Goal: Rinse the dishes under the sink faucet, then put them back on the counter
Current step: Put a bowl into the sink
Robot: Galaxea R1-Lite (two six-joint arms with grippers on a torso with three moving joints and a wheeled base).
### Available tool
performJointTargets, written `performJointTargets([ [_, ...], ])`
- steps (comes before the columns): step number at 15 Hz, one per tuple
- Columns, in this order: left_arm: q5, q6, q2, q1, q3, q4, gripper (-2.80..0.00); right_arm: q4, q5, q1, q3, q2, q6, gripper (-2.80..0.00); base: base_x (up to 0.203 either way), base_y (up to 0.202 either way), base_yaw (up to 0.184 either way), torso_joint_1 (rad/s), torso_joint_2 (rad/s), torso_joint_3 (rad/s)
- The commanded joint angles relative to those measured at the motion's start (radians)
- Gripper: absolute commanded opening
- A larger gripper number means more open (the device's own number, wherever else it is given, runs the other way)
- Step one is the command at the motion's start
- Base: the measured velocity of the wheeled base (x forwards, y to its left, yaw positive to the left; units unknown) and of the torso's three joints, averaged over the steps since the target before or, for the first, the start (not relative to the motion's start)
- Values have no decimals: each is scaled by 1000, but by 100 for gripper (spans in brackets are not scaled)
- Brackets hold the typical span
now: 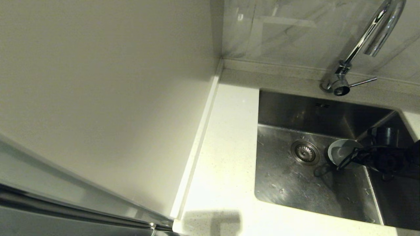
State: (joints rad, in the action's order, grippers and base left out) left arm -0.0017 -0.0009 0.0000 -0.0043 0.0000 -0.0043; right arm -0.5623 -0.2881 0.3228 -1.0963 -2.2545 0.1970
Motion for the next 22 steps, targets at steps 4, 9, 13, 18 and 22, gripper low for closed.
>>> performJointTargets([
  [4,0,-1,0,0,3,0,-280,-4,-5,9,-50,-85,-2,-280,0,0,0,0,0,0],
  [9,1,-1,0,0,3,0,-280,-33,-13,9,-51,-58,-4,-280,0,0,0,0,0,0],
  [13,0,-1,0,0,3,0,-280,-34,-31,12,-56,-37,-5,-280,0,0,0,7,1,1],
  [18,0,-1,0,1,3,0,-280,-34,-48,12,-59,-41,-5,0,0,0,0,0,0,0],
  [22,1,-1,0,0,3,0,-280,-34,-49,13,-59,-36,-4,0,0,0,0,0,0,0],
])
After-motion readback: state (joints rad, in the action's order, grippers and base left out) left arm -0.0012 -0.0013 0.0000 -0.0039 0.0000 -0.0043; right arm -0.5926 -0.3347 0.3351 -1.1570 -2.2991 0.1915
